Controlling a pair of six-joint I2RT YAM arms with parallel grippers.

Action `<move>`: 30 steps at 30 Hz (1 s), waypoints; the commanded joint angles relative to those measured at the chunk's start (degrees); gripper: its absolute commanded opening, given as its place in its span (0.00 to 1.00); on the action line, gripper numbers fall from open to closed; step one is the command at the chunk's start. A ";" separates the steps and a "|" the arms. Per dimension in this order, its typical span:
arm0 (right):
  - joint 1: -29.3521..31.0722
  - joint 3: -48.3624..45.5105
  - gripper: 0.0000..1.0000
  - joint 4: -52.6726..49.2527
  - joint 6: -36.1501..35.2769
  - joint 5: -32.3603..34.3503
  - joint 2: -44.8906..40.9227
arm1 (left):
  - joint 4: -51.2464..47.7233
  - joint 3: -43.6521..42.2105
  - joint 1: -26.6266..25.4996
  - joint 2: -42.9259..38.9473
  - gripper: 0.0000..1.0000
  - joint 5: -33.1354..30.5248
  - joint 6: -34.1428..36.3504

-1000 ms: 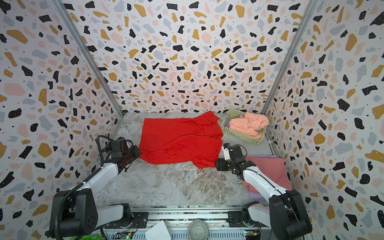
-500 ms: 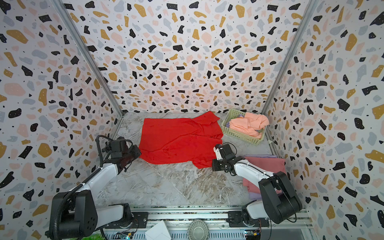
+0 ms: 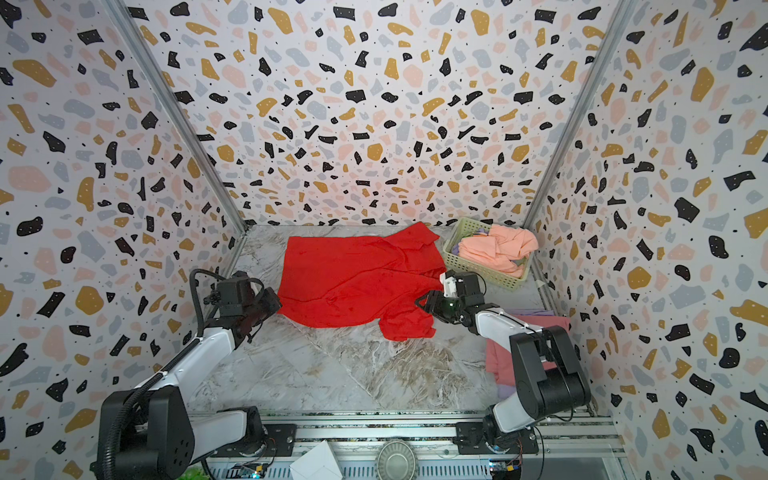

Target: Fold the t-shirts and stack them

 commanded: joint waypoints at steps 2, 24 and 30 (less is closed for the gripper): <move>1.43 0.17 0.62 -3.18 -6.38 4.85 -7.13 | 2.00 1.40 0.13 0.47 0.00 0.45 -0.23; 15.71 -8.62 0.65 -23.51 -5.52 30.87 -12.94 | 1.53 0.46 0.14 0.30 0.00 0.69 0.50; 18.43 -7.27 0.64 -22.52 -5.09 35.79 -6.14 | 1.56 0.18 0.14 0.03 0.00 0.44 0.61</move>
